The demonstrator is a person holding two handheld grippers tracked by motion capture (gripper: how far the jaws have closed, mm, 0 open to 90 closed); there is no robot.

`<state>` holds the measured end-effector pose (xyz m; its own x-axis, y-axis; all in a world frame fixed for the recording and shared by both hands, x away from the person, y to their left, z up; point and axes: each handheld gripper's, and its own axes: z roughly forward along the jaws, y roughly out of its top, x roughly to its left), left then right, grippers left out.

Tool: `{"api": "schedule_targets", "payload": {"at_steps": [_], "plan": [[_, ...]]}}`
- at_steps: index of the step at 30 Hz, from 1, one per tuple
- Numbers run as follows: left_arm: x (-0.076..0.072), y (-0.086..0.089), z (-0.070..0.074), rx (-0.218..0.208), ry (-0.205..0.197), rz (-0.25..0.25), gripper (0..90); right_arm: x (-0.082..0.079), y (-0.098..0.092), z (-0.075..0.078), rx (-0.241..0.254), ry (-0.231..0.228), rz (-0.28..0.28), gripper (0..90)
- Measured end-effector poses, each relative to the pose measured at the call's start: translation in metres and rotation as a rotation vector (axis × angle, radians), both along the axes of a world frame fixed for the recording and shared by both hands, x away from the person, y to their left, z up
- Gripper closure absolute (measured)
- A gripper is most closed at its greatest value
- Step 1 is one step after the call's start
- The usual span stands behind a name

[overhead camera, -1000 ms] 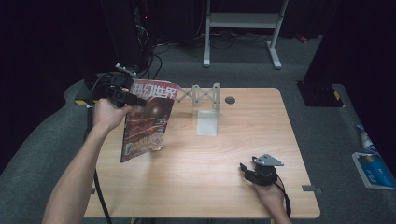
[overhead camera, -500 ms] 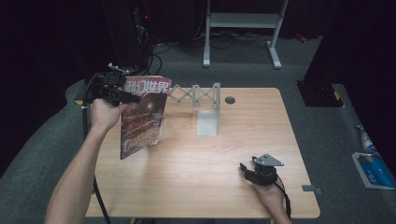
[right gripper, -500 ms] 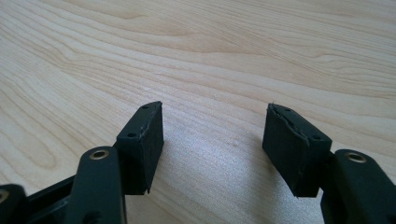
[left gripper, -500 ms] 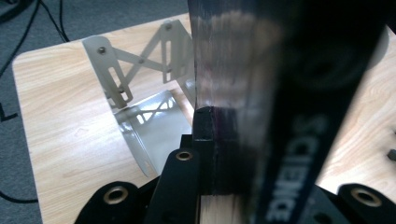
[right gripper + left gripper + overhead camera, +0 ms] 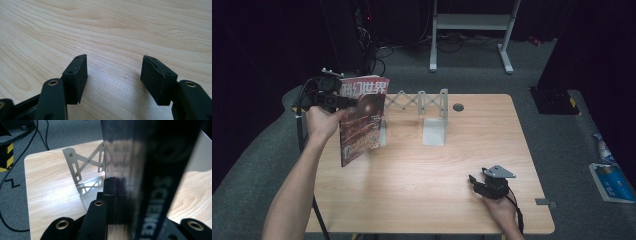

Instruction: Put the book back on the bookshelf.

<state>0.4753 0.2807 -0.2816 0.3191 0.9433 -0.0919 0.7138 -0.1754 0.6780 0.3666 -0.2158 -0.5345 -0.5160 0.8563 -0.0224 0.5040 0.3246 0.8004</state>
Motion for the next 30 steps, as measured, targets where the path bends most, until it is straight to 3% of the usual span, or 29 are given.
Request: {"api": "schedule_targets", "payload": {"at_steps": [10, 25, 30], "plan": [[0.002, 0.004, -0.003, -0.022, -0.045, 0.05, 83.5, 0.0, 0.0, 0.0, -0.003, -0.002, 0.002, 38.3], [0.01, -0.004, -0.014, -0.028, -0.121, 0.078, 83.5, 0.0, 0.0, 0.0, -0.003, -0.002, 0.001, 38.3], [0.012, -0.006, -0.024, -0.061, -0.158, 0.1, 83.5, 0.0, 0.0, 0.0, -0.004, -0.003, 0.002, 38.3]]}}
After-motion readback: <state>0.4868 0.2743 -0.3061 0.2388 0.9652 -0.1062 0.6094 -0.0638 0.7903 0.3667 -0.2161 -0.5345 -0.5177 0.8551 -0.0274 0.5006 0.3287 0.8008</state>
